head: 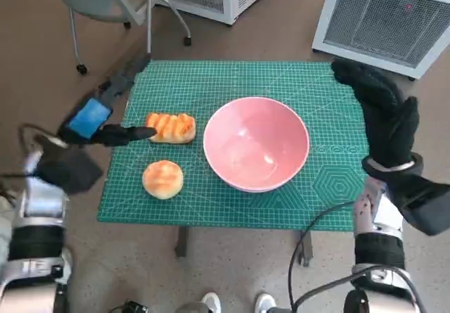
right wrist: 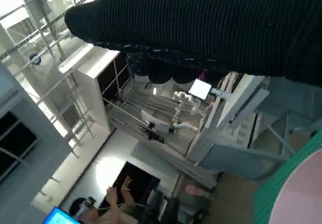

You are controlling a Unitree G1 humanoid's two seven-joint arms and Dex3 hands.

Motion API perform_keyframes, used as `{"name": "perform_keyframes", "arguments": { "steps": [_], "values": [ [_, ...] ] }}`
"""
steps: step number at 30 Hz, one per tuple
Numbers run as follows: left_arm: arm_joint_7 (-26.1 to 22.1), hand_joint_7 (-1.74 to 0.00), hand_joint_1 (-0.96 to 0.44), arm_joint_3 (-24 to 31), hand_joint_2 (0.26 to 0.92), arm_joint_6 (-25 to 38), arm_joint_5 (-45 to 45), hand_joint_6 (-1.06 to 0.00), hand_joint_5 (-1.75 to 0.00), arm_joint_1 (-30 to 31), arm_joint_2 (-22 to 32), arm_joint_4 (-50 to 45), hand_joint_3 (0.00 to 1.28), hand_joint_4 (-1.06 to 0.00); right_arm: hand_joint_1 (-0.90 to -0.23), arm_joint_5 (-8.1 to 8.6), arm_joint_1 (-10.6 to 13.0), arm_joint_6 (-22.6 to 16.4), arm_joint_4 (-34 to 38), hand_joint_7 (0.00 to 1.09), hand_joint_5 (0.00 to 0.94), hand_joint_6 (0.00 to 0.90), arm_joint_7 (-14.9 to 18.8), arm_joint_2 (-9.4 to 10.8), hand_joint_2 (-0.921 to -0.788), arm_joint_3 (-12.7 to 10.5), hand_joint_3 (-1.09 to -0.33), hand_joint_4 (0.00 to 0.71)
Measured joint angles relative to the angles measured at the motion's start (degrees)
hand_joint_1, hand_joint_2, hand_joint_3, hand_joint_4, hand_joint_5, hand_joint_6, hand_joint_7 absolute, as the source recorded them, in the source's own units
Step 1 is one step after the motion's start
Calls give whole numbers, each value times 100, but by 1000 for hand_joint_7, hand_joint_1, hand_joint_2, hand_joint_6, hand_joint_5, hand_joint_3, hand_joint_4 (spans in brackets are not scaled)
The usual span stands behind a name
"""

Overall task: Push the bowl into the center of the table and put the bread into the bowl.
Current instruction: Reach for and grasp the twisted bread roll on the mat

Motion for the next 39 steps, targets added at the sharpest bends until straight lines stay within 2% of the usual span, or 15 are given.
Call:
{"name": "perform_keyframes", "arguments": {
  "steps": [7, 13, 22, 30, 39],
  "values": [
    [-382, -36, -119, -585, 713, 1664, 695, -137, 0, -396, 16, -417, 0, -16, -656, 39, 65, 169, -147, 464, 9, -1, -16, -4, -921, 68, -705, 102],
    [-566, -29, -123, -1030, 712, 2317, 1016, -150, 0, -904, -53, -200, 1, -15, -655, 53, 159, 273, -232, 463, 8, -1, -77, 4, -921, 93, -706, 102],
    [-613, -22, -158, -1350, 712, 2464, 1071, -165, -2, -1206, -112, 53, 1, -19, -653, 75, 221, 336, -289, 462, 7, -1, -121, 3, -921, 118, -706, 102],
    [-464, -23, -225, -2192, 710, 2469, 1750, -193, -4, -2291, -588, 1959, 0, -33, -650, 65, 209, 341, -245, 460, 6, -1, -179, 20, -921, 167, -708, 102],
    [-26, -19, -248, -2594, 710, 2100, 1988, -206, -6, -2966, -1075, 3421, 0, -47, -646, 55, 209, 330, -209, 463, 2, -1, -246, 21, -921, 194, -721, 94]
  ]
}}
